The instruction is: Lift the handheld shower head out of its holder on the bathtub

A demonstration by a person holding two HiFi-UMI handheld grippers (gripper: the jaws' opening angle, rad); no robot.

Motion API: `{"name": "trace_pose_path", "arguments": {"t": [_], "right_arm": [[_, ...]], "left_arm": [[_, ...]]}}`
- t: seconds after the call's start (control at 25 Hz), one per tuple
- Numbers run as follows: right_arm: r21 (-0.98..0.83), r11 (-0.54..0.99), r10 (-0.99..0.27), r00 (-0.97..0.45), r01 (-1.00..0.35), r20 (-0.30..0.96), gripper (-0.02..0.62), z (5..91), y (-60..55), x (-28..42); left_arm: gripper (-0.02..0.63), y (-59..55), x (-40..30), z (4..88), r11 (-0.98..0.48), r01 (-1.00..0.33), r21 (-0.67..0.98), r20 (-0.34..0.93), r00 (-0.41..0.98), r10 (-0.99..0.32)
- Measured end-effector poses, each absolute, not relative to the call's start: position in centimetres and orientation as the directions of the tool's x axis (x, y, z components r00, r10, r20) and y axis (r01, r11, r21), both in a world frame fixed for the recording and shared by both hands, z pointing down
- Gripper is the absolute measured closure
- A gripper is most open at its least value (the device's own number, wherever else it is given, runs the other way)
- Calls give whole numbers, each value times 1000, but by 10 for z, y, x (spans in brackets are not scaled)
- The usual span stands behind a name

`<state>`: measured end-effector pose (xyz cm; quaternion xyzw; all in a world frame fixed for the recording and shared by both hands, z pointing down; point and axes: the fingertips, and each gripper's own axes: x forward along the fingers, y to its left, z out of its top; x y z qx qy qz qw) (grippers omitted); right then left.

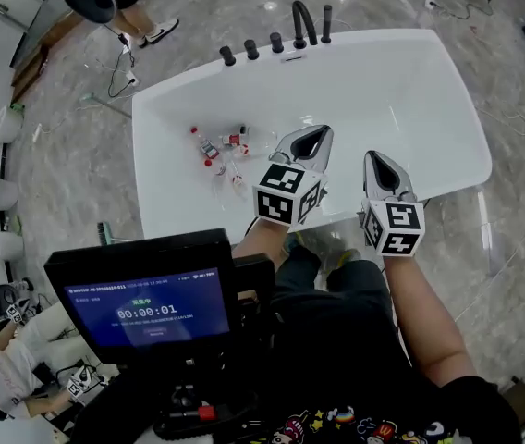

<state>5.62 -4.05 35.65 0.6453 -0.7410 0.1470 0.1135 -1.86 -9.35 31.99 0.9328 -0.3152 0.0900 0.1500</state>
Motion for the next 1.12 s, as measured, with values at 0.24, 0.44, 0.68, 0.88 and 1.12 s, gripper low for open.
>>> {"name": "trace_pose_path", "arguments": {"t": [0.24, 0.44, 0.68, 0.88, 1.12], "right_arm": [[-54, 181, -908, -188, -982, 375, 568, 389, -136, 76], [-44, 252, -892, -249, -967, 376, 568, 435, -236, 104], [-35, 307, -891, -300, -951, 340, 568, 520, -369, 131], [-85, 276, -910, -289, -957, 296, 568, 595, -445, 152], [-45, 283, -924, -285, -958, 253, 527, 660, -516, 156]], "left_arm": [[606, -172, 0, 339, -730, -646, 221, 261, 761, -594], [606, -241, 29, 383, -676, -713, 187, 272, 699, -662], [606, -333, 69, 473, -620, -764, 176, 264, 644, -719], [606, -397, 75, 544, -594, -793, 137, 208, 609, -765], [606, -442, 72, 601, -571, -809, 140, 169, 588, -791]]}}
